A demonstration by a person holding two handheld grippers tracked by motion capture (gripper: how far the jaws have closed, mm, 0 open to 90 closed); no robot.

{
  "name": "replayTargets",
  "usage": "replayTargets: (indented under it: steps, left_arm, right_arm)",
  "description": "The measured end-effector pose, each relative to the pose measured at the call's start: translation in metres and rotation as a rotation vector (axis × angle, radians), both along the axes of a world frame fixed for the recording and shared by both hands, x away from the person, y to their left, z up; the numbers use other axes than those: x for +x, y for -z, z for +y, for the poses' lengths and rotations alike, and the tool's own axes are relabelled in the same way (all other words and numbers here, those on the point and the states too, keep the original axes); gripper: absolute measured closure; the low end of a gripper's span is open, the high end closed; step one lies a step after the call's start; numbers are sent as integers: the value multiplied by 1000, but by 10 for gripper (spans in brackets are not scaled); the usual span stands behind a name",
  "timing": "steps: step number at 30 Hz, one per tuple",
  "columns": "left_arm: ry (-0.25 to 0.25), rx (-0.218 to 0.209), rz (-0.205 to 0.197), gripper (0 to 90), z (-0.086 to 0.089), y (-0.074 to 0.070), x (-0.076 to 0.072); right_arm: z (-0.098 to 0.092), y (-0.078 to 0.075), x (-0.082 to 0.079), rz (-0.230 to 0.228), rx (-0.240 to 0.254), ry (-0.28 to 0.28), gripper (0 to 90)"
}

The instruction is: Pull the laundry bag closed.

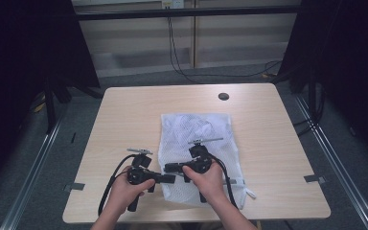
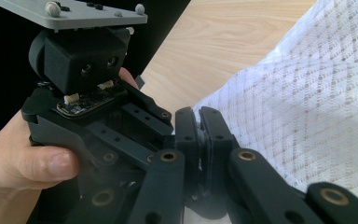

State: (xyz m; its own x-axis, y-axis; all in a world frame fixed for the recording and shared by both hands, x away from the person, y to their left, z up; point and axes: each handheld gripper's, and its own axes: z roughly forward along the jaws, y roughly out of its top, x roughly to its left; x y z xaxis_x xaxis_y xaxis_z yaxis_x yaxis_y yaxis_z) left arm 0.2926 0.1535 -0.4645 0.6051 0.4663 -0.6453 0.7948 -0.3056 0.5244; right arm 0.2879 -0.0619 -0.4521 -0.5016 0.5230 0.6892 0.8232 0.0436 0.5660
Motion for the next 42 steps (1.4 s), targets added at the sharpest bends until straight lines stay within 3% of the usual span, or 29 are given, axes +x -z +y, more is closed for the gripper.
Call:
replayTargets:
  steps: [19, 42]
  left_arm:
    - [-35, 3, 48, 890, 0, -3, -1]
    - [-45, -5, 38, 891, 3, -4, -2]
  right_arm:
    - [-7, 0, -3, 6, 11, -5, 870]
    - [-12, 1, -5, 16, 26, 1, 873]
